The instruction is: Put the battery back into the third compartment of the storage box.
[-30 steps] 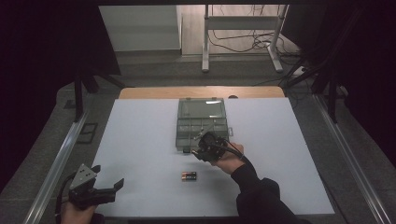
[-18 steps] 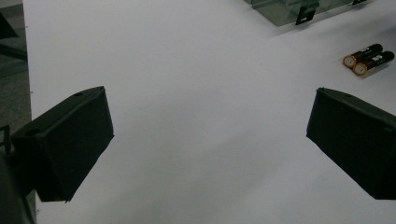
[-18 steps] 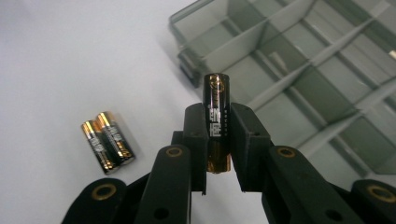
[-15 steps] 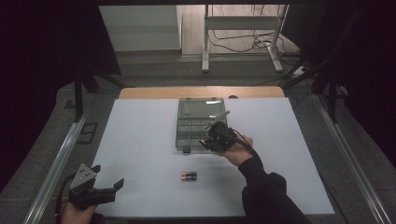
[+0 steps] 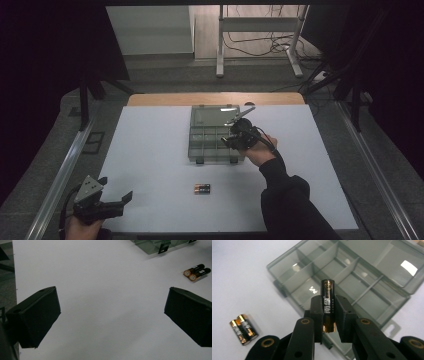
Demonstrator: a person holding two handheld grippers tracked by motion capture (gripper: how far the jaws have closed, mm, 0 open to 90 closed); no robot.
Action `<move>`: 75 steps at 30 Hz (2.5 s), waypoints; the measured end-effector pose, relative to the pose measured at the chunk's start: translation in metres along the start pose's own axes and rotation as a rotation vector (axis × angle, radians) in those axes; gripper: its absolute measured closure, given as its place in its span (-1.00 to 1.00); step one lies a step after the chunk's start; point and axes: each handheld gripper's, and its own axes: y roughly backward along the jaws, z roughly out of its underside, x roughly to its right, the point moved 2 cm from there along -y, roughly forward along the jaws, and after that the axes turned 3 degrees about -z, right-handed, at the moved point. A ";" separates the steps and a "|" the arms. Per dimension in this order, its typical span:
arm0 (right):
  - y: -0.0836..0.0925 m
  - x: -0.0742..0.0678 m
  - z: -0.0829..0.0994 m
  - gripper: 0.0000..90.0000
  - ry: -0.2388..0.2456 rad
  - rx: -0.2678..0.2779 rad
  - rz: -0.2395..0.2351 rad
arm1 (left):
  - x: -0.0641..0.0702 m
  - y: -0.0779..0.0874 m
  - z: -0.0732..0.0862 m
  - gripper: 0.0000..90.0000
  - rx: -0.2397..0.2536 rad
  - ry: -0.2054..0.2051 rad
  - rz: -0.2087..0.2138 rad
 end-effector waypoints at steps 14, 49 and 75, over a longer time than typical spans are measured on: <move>-0.001 0.031 -0.014 0.71 -0.092 0.014 0.056 | 0.000 0.000 0.000 -0.98 -0.001 0.001 0.001; -0.056 0.043 -0.032 0.25 -0.131 -0.024 0.094 | 0.000 0.000 0.000 -0.98 0.001 -0.003 0.007; -0.002 0.002 -0.016 -1.00 0.023 0.060 0.006 | 0.000 0.000 0.000 -0.98 -0.002 -0.002 0.001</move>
